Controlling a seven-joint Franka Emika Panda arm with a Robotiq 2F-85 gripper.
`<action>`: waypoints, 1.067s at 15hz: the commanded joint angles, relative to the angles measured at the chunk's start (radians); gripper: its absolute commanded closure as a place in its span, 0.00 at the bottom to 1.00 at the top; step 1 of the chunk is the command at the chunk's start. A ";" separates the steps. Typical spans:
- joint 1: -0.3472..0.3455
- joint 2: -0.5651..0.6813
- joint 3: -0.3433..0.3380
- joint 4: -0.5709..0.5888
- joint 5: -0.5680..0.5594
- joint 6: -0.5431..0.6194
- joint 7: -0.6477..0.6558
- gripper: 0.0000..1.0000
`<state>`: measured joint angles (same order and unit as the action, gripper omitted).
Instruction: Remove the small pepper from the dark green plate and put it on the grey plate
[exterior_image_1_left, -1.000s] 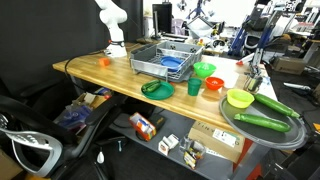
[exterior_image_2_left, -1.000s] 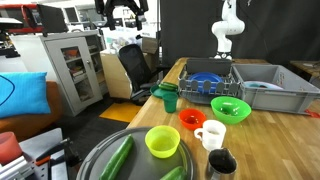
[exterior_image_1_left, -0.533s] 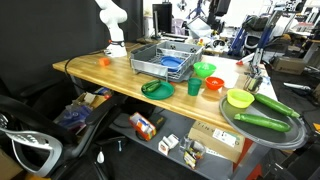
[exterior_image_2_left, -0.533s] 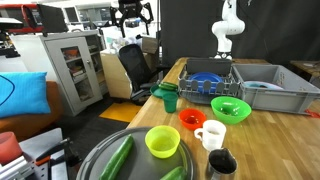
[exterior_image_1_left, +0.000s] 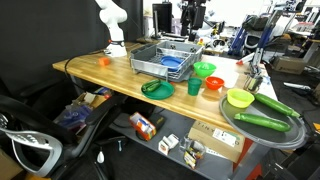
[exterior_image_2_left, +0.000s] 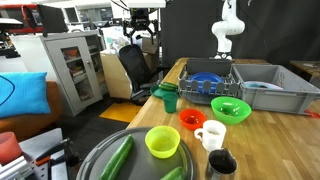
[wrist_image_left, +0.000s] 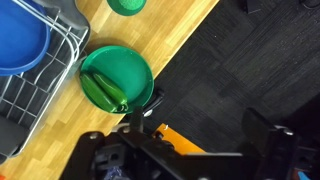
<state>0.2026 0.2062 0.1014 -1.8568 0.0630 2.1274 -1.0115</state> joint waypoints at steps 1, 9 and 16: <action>-0.032 -0.001 0.034 0.005 -0.008 -0.009 0.004 0.00; -0.003 0.054 0.044 0.057 -0.169 0.049 0.025 0.00; 0.004 0.280 0.102 0.203 -0.374 0.273 -0.157 0.00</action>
<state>0.2240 0.3950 0.1810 -1.7311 -0.2733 2.3397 -1.0588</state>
